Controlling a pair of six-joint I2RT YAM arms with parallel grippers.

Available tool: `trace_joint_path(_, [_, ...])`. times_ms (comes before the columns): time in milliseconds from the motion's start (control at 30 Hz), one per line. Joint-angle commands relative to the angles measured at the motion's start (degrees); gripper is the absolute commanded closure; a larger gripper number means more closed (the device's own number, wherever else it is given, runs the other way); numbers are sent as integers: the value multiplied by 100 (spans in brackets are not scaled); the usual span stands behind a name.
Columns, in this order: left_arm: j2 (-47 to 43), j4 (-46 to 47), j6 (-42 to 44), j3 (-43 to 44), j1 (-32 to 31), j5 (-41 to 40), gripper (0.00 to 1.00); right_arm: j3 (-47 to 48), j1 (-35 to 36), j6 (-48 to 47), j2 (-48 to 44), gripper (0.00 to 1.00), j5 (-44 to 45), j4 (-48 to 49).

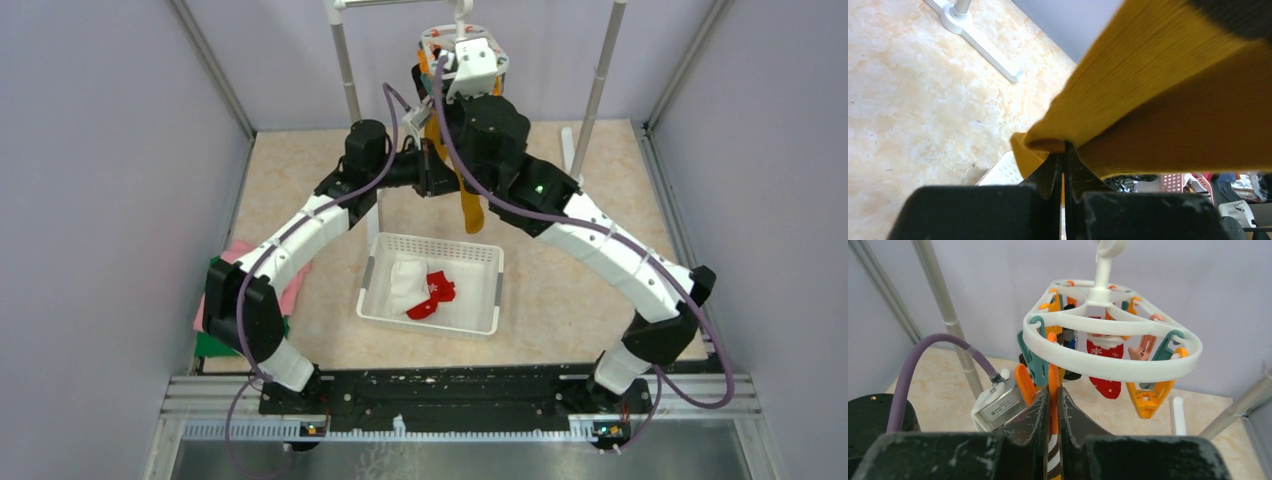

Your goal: Remove the socks clipped to the hanger

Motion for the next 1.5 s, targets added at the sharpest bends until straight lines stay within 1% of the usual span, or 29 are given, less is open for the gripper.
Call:
trace_joint_path(0, [-292,-29,232,-53,72,-77,100,-12,-323,840,-614,94,-749,-58])
trace_joint_path(33, [-298,-42,255,-48,70,-72,100,-41,-468,1066,-684,95,-1015,-144])
trace_joint_path(67, [-302,-43,259,-44,75,-63,97,-59,-638,1305,-738,97,-1326,-228])
trace_joint_path(200, [-354,21,230,-11,105,66,70,-323,-1393,2155,-987,100,-2668,-377])
trace_joint_path(300, [-432,111,227,-14,214,296,47,-652,-1735,2437,-1197,100,-3324,-215])
trace_joint_path(433, [-585,163,583,-40,319,885,30,-950,-2153,2764,-1392,100,-4007,-134])
trace_joint_path(533, [-611,-76,1000,64,328,1155,20,-1142,-2581,3232,-1485,100,-4888,-6])
trace_joint_path(700, [-525,-403,1578,409,344,1368,15,-1182,-3311,4000,-1345,100,-6253,135])
trace_joint_path(800, [-398,-711,1852,787,403,1407,13,-1166,-3551,4242,-1281,100,-6803,166])
trace_joint_path(900, [-202,-674,1980,1166,426,1355,12,-1215,-3661,4320,-1263,100,-7163,307])
trace_joint_path(1000, [10,-305,1705,1343,428,1402,11,-1118,-3697,4350,-1172,100,-7513,315])
trace_joint_path(1067, [102,-113,1593,1380,428,1396,11,-970,-3728,4359,-1073,100,-7773,236])
trace_joint_path(1167, [130,-124,1701,1354,475,1283,11,-891,-3797,4421,-967,100,-8001,151])
trace_joint_path(1367, [51,-143,1849,1189,649,1050,13,-1079,-3971,4859,-907,100,-8410,634])
trace_joint_path(1467, [2,-153,1919,1250,814,1087,13,-1018,-3971,4944,-843,100,-8520,683])
